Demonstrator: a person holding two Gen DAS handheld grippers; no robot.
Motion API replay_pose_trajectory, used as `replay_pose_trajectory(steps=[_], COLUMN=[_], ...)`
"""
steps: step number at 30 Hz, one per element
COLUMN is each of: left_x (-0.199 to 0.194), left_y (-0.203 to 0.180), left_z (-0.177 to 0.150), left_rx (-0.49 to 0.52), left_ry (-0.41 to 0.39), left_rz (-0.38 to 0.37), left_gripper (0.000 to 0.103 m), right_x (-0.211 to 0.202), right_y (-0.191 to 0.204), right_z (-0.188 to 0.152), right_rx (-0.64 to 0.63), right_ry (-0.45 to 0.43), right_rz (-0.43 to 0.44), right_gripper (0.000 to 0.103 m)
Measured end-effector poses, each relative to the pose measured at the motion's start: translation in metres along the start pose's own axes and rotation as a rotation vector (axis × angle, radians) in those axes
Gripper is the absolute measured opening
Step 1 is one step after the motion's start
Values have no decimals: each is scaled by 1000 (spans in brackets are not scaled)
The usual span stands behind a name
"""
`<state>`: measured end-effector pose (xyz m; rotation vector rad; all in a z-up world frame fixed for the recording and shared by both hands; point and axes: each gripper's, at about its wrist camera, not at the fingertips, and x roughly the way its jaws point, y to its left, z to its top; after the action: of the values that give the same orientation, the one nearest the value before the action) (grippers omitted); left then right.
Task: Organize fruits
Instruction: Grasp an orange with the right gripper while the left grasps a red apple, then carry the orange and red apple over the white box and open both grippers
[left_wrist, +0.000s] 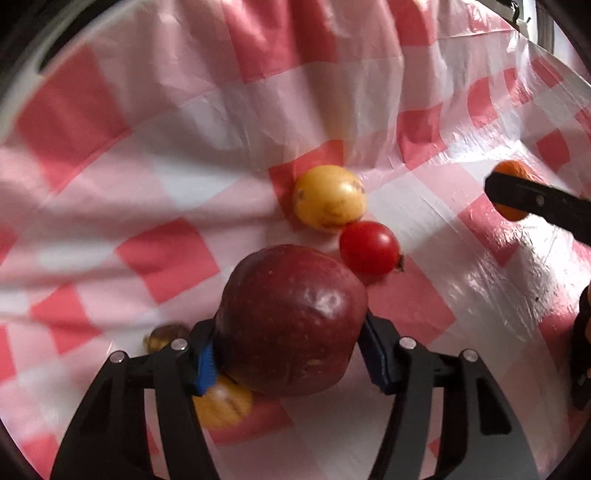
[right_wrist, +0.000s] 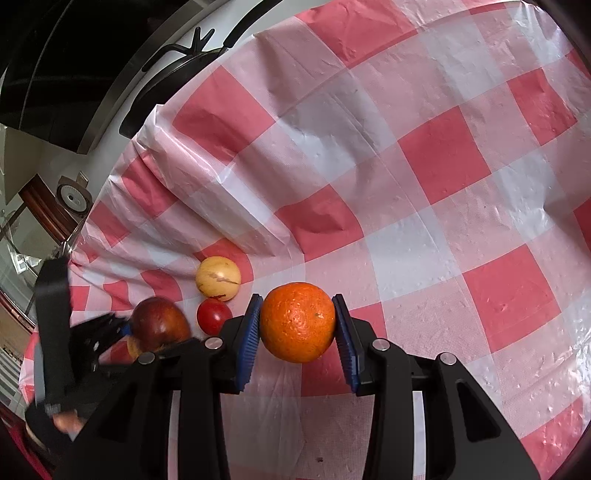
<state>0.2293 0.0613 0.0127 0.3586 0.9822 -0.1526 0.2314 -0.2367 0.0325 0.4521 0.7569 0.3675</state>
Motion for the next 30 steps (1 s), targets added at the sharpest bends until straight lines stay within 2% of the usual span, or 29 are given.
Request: replay_pose_trajectory(steps=[2,5,10,14,22,30], left_x=[-21,-59,-97,-99,-82,-80], left_y=[-13,-17,-23,-23,5,8], left_z=[-15,-43,-101,-122,-130,-131], left_rx=[-73,-280,-609,-736,-827,-860], left_ry=[-42,-102,-108,-115,-72,-93], left_rz=[61,51,185,257,260,235], left_gripper=[62,62,62,63,63,63], right_x=[1,0,-1,-1,0,0], right_y=[0,-1,-1,-1,-1,-1], right_z=[0,0,-1,0,0,0], right_rx=[0,1,3,2,1,1], right_ry=[1,-1,-5,-4,-2,-2], right_rz=[0,1,2,1,1,-1], right_gripper=[38,38,39,39,39,39])
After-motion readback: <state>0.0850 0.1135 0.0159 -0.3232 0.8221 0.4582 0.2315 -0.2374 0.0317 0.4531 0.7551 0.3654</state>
